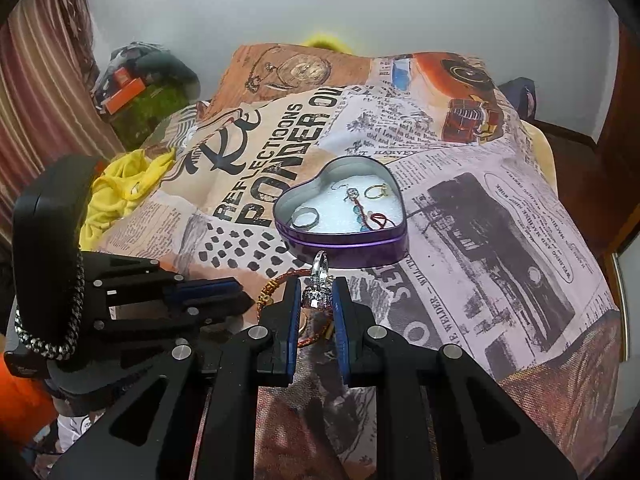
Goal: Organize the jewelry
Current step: 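Grasp the silver lock charm with the right tool while the left tool grasps a small square earring, then carry the charm with the right tool while the left tool carries the earring toward the tin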
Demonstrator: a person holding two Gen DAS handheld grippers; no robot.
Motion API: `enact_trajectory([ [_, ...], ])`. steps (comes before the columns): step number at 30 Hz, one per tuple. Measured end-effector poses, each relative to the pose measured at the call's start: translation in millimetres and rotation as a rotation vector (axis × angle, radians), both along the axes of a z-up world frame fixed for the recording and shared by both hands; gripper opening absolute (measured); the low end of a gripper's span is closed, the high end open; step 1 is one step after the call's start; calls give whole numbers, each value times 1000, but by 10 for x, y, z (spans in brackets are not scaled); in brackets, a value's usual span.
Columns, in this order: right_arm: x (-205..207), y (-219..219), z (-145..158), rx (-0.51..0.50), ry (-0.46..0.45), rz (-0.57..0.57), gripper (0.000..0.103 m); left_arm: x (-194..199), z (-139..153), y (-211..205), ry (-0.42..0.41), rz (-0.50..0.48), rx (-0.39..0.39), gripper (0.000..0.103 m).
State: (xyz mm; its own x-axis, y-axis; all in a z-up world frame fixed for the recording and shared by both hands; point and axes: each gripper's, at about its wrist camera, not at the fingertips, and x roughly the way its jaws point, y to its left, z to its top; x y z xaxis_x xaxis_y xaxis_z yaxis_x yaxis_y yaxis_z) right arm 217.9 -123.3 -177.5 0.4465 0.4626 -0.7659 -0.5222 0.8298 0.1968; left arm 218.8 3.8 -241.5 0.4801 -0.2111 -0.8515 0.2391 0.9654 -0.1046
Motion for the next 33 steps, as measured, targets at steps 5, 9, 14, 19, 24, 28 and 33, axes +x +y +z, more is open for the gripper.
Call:
enact_trajectory([
  [5,8,-71,25,1,-7,-18,14,-18,96,72,-19,24,-8,9],
  [9,18,-114,76,7,-18,-32,14,-24,267,125,-58,39,-17,9],
  [14,37,-157,164,21,-35,-47,14,-10,466,129,-106,46,-30,9],
  [19,60,-193,265,28,-64,-56,14,28,660,101,-155,47,-44,9],
  [24,98,-212,374,39,-96,-62,14,91,782,75,-189,45,-48,9],
  [28,151,-210,445,47,-118,-65,14,163,839,53,-205,44,-55,9],
  [33,228,-209,511,56,-142,-64,14,263,885,18,-219,36,-56,9],
])
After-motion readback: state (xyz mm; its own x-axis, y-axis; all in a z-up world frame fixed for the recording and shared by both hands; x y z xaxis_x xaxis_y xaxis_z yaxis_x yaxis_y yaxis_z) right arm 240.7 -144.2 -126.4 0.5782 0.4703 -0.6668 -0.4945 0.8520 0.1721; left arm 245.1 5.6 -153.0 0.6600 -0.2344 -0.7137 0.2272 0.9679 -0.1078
